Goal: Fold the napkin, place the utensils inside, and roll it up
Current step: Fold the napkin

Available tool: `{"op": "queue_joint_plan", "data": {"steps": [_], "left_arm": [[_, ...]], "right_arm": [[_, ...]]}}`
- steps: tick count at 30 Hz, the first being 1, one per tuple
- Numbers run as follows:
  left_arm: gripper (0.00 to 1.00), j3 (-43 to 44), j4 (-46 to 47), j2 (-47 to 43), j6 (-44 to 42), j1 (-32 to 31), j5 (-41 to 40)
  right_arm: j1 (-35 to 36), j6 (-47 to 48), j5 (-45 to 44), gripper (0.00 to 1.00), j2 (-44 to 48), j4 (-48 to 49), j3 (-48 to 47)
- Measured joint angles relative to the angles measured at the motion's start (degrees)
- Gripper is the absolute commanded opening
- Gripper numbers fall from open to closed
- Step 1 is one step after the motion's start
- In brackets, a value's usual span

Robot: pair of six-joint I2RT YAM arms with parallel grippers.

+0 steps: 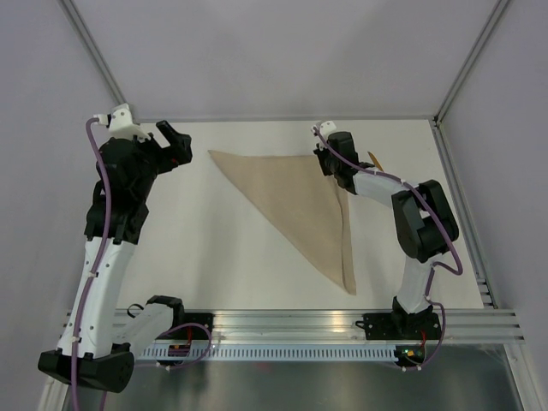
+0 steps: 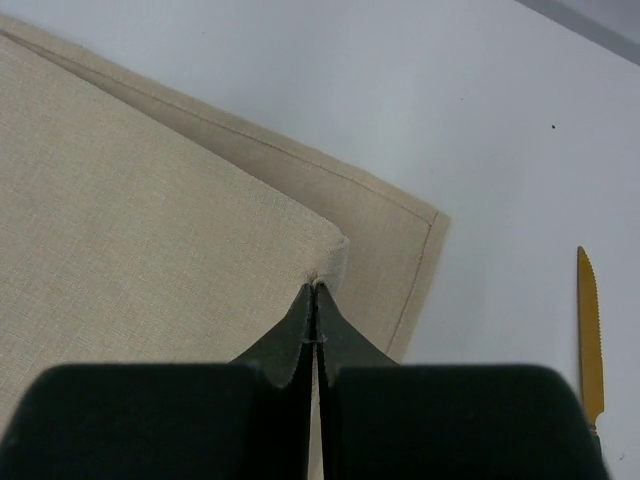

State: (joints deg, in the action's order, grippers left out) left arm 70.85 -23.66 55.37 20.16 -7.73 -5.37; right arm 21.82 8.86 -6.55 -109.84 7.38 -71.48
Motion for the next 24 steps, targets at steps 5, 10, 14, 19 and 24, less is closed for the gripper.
{"op": "queue_joint_plan", "data": {"steps": [5,10,14,19,24], "left_arm": [[1.0,0.0,0.1,0.2,0.3,0.0,0.0],[1.0,0.0,0.1,0.2,0.5,0.0,0.0],[1.0,0.0,0.2,0.3,0.5,0.0,0.0],[1.0,0.0,0.2,0.4,0.5,0.0,0.0],[1.0,0.0,0.2,0.7,0.5,0.0,0.0]], "right_arm": [[-0.7,0.1,0.0,0.0,-0.5,0.3,0.0],[-0.9,0.4,0.0,0.0,-1.6,0.5,0.0],[-1.1,0.5,-0.1,0.01,-2.2,0.6,-0.2],[-1.7,0.6,-0.4,0.01,-2.7,0.7,-1.0],[-2.1,0.7,-0.7,0.01,-3.0,0.8,-2.2]]}}
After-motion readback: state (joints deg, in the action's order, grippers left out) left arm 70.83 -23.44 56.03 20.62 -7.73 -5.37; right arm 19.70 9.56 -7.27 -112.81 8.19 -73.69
